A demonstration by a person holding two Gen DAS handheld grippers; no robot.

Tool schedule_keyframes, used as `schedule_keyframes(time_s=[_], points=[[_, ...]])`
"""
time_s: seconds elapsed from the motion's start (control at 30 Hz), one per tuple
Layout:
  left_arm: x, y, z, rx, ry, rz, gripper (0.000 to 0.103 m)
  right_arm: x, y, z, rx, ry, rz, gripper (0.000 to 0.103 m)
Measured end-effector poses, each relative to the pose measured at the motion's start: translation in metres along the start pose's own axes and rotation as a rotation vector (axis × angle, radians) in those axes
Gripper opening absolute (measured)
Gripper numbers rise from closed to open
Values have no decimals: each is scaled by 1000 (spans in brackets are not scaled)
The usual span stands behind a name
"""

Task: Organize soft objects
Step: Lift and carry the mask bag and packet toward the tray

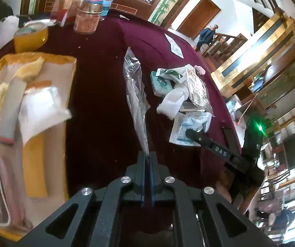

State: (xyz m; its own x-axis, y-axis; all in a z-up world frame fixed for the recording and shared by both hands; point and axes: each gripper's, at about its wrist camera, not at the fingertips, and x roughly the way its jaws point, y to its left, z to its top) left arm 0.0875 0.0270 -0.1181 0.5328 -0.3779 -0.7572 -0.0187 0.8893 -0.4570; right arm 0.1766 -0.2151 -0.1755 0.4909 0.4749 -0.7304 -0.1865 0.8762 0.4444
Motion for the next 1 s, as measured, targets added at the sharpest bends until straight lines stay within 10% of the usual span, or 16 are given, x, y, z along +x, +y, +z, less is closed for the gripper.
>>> schedule_keyframes(time_s=[0.4, 0.7, 0.93, 1.0], points=[[-37, 28, -29, -59, -32, -96, 2, -23, 61, -29, -136, -37, 89, 13], [4, 17, -44, -63, 135, -232, 1, -18, 64, -32, -134, -4, 107, 13], [7, 6, -46, -21, 98, -108, 8, 19, 80, -39, -217, 97, 102, 13], [6, 4, -46, -5, 83, -61, 29, 20, 81, -43, -236, 95, 92, 13]])
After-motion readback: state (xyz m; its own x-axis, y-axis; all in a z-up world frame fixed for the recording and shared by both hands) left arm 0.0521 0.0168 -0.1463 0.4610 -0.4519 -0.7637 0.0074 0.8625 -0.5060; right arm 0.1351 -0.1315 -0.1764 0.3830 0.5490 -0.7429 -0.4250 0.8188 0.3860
